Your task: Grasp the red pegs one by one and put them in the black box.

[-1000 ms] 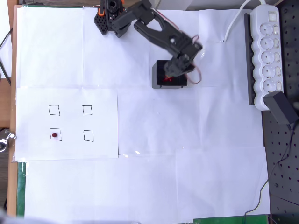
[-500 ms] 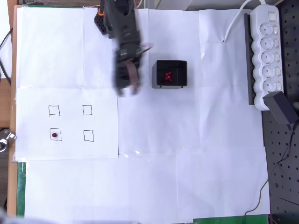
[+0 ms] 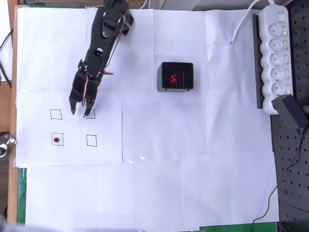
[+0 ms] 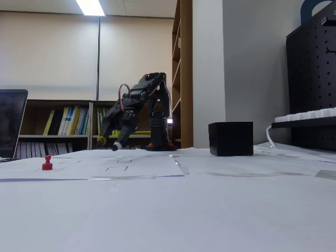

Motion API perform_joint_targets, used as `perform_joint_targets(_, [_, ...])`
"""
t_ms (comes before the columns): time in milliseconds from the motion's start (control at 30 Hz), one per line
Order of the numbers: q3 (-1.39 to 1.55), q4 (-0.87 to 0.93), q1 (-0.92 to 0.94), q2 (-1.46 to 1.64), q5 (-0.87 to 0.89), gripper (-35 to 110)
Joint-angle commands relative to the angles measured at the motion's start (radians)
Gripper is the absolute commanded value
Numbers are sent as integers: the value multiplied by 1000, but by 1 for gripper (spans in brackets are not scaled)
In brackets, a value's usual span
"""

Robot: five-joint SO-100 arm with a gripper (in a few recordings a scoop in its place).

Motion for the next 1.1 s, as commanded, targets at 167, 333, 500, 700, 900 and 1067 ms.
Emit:
perform_joint_targets(167, [193,-222,37,179,-109,14])
perform_joint_targets(333, [250,-272,43,250,-129,14])
perform_joint_targets(500, [337,-265,48,318,-130,14])
perform_joint_targets(700, [457,-244,48,400,-132,14])
perform_joint_targets(900, [558,-212,46,457,-135,14])
perform_joint_targets(1067, [615,-192,48,492,-137,14])
